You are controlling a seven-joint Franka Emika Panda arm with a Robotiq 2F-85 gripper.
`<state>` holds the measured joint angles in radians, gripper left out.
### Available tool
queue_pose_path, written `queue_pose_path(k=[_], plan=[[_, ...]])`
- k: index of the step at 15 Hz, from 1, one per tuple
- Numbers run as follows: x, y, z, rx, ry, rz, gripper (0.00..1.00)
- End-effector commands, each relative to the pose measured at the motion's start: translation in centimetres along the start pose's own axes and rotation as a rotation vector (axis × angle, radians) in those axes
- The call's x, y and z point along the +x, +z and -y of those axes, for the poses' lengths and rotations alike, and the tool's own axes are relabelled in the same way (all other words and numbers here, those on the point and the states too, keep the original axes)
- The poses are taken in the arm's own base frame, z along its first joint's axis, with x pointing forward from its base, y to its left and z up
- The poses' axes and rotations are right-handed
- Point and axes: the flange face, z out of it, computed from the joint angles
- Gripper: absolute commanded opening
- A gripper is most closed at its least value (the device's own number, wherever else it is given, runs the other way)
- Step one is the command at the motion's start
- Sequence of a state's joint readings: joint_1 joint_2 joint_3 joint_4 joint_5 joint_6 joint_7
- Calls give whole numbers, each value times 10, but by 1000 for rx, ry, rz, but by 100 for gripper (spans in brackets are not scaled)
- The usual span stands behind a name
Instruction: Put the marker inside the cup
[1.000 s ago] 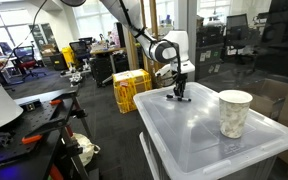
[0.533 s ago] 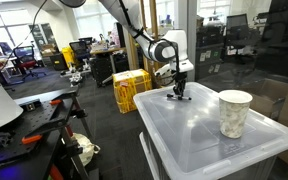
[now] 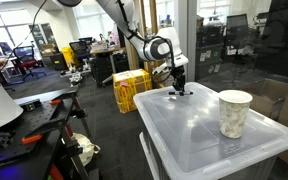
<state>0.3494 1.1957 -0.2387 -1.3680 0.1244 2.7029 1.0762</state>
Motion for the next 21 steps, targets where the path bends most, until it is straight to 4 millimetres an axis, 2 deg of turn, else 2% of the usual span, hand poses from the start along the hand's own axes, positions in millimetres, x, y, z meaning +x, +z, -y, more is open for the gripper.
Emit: queue_pose_path(k=[1,15,21], plan=[[-5,-26,-7,-2,30,-85,5],[8,-75,-38,-60,185,-368,5],[15,-92,-45,-83,241,-497,5]])
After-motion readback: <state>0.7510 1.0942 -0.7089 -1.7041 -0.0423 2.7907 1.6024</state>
